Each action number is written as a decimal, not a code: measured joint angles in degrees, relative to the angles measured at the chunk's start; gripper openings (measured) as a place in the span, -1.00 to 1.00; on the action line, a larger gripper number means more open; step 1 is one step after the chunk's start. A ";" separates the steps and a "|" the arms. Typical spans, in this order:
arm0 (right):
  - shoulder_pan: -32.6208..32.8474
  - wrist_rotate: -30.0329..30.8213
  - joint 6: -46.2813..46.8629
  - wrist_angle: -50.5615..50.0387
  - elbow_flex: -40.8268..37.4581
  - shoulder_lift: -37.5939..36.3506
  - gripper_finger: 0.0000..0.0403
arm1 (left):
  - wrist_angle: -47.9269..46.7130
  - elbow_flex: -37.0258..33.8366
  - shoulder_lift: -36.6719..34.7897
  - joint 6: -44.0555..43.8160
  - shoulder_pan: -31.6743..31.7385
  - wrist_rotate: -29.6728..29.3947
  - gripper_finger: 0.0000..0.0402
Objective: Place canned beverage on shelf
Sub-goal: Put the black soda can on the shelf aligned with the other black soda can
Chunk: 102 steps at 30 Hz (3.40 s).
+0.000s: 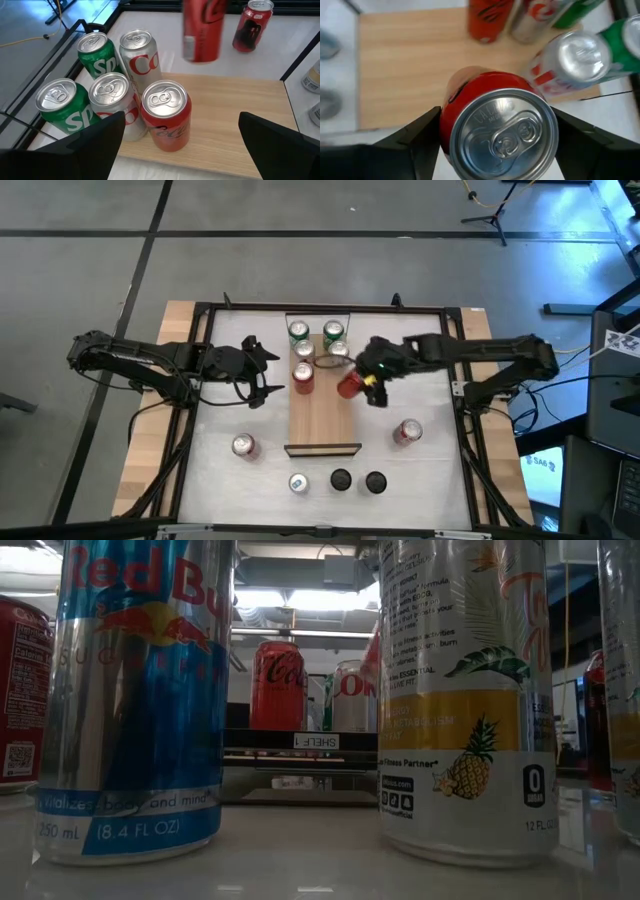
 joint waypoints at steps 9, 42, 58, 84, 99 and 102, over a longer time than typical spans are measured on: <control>-6.14 -4.57 -0.13 -0.39 2.52 6.91 0.51 | -0.01 0.00 0.00 0.44 0.00 0.00 0.88; -6.46 -4.01 -4.37 6.12 2.52 12.70 0.51 | -0.02 0.00 0.00 0.46 0.01 0.00 0.88; -6.46 -4.53 -6.48 4.81 2.52 12.70 0.51 | -0.03 0.00 0.00 0.46 0.00 0.00 0.88; -6.46 -4.55 -6.46 3.91 2.52 12.67 0.51 | -0.03 0.00 0.00 0.46 0.00 -0.01 0.88; -6.46 -4.55 -6.43 3.87 2.52 12.65 0.51 | -0.03 0.00 0.00 0.47 0.01 -0.01 0.88; -6.46 -4.55 -6.43 3.88 2.52 12.65 0.51 | -0.04 0.00 0.00 0.47 0.00 0.00 0.88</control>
